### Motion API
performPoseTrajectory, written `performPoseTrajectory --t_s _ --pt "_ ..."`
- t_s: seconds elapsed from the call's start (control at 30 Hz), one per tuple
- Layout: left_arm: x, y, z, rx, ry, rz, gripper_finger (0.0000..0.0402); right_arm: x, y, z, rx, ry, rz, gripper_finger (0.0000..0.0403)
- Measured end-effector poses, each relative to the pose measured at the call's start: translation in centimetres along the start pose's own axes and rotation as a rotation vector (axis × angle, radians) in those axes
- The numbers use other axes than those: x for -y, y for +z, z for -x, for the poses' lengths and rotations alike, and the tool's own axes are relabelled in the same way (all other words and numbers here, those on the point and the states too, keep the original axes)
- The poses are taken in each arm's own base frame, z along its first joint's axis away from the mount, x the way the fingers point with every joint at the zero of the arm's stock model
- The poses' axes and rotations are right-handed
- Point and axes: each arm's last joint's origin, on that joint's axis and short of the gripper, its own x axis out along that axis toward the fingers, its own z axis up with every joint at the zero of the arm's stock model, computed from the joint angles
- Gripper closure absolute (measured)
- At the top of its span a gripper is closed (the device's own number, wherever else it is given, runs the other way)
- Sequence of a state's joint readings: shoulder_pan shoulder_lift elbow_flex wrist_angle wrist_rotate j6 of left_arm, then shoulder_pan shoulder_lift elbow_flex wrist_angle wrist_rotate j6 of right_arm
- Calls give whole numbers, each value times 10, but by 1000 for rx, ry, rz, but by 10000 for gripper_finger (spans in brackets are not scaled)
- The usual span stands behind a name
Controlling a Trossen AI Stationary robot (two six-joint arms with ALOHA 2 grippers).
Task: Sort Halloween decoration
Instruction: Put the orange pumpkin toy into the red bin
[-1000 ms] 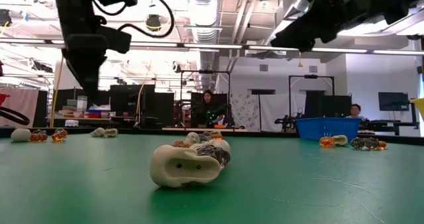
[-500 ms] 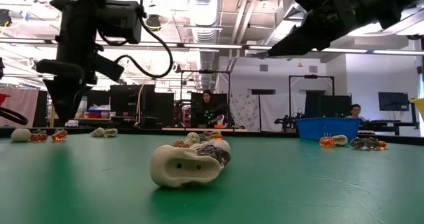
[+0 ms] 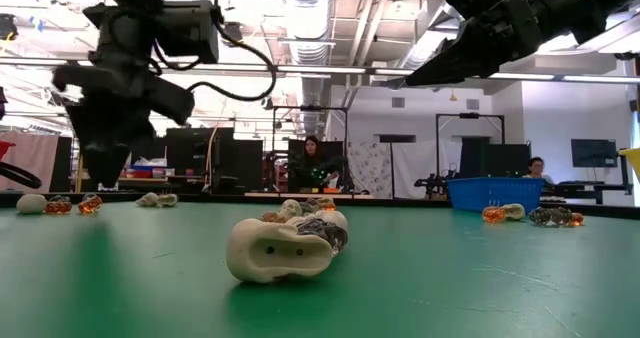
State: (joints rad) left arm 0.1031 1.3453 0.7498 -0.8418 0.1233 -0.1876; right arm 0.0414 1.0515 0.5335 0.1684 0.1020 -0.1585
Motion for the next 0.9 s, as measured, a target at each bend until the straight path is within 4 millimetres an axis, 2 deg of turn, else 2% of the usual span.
performPoseTrajectory --t_s 0.2,0.4,0.67,0.77,0.9 --pt "10 -2 -3 21 185 -179 209 0 0 0 0 0 0 214" --pt "15 -1 -18 -68 149 -252 188 0 0 0 -3 1 0 214" --pt "15 1 -42 -198 174 -298 186 0 0 0 -4 1 0 214" --pt "15 2 -42 -202 177 -309 186 0 0 0 -4 1 0 214" --pt "16 3 -32 -153 190 -315 187 0 0 0 -4 1 0 214"
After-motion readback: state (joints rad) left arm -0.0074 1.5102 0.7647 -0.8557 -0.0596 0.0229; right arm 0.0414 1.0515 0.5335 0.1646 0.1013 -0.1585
